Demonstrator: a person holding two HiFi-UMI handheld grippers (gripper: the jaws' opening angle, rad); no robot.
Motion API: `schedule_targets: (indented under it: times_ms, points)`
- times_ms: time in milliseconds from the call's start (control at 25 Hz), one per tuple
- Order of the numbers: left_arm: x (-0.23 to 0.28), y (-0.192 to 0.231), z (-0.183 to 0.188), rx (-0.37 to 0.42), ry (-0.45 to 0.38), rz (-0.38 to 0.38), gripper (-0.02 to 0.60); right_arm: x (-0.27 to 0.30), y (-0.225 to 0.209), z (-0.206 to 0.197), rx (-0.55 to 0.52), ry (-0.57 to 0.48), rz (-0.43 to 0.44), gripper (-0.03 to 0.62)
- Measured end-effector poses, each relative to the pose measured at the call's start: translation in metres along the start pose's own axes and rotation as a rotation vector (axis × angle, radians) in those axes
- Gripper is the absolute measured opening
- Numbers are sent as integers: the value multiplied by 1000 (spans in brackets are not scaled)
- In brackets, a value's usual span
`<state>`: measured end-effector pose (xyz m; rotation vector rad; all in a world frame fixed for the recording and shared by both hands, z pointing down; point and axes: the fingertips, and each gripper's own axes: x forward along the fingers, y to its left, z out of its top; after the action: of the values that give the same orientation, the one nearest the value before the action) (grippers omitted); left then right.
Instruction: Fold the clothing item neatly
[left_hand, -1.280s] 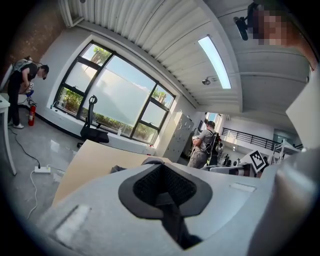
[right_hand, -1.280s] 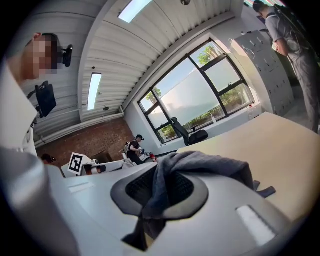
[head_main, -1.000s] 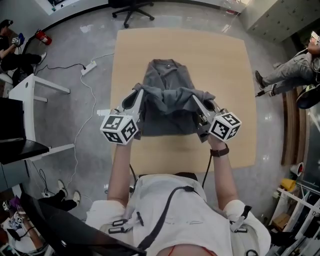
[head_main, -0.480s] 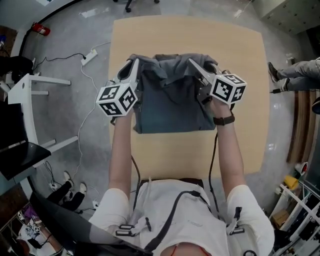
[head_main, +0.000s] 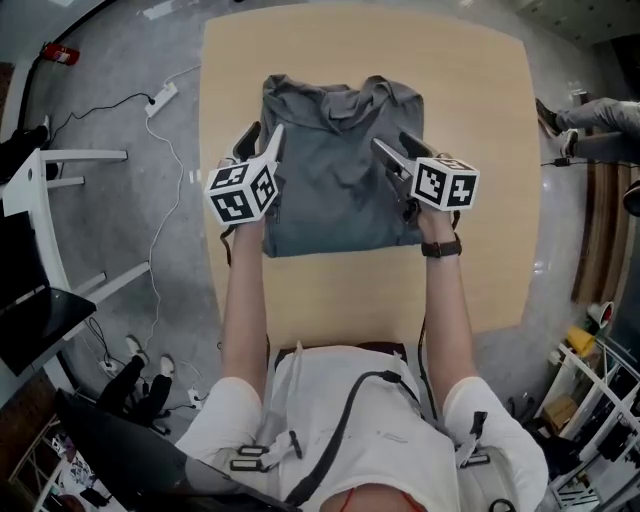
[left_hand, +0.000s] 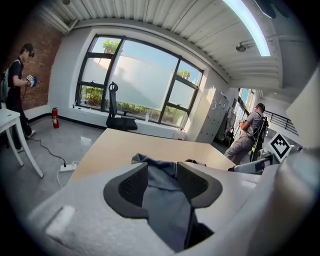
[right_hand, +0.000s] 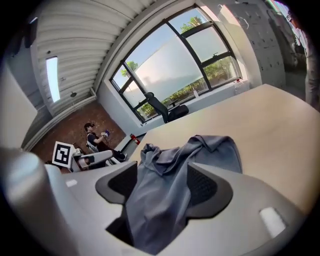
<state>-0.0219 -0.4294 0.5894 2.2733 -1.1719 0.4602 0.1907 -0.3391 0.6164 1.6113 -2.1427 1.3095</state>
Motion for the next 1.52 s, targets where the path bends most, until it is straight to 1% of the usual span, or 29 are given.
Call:
schedule_targets:
  times_ms: [40,120,160,200,320,400,440,520,600,680,720,800,840,880,920,1000,1080,1160,1240,1280,1360,1520]
  points:
    - [-7,-1,-16,-11,20,0,192,-7,2,-10,2,-7,13,291]
    - [-26,-3,-49,-27,67,2,192,-23,2,-32,-2,-28,16,276]
    - [-38,-3,-67,-25,94,9,192,-32,1,-43,-12,-43,2,260]
    - [-51,0,-84,-20,124,23,192,-41,-1,-56,-30,-53,-22,240]
    - [-96,13,-140,-26,214,69,192,-74,-16,-106,-68,-19,-119,248]
    - [-123,20,-175,-35,273,83,192,-97,-32,-136,-41,-10,-190,258]
    - [-134,22,-190,-40,294,88,192,-108,-42,-147,-19,-23,-224,258]
    - [-151,22,-212,-66,313,95,192,-126,-61,-164,15,-56,-283,250]
    - [-162,15,-230,-96,325,81,192,-137,-74,-183,29,-54,-313,250]
    - [-162,5,-244,-112,347,46,190,-135,-79,-203,32,-22,-321,249]
    - [-158,3,-250,-107,363,38,190,-130,-82,-212,31,-1,-324,244]
    - [-149,4,-259,-78,391,64,178,-118,-86,-226,32,29,-335,195]
    - [-145,6,-262,-69,394,89,99,-114,-86,-231,37,34,-342,154]
    - [-143,9,-264,-68,390,107,21,-112,-85,-233,45,32,-349,99]
    - [-142,10,-265,-74,381,113,18,-111,-84,-234,57,22,-353,48]
    - [-146,14,-264,-96,353,100,15,-115,-81,-231,98,-17,-344,36]
    - [-156,21,-261,-116,322,74,14,-125,-80,-228,129,-54,-314,34]
    - [-172,27,-257,-140,291,42,12,-140,-78,-227,117,-63,-264,34]
    - [-190,32,-255,-174,263,23,11,-157,-75,-233,89,-52,-223,31]
    - [-200,36,-257,-181,258,24,11,-165,-74,-239,74,-38,-218,31]
    - [-219,44,-267,-185,265,36,11,-180,-73,-255,51,0,-227,31]
    - [-249,46,-301,-201,299,47,11,-199,-66,-293,53,48,-231,31]
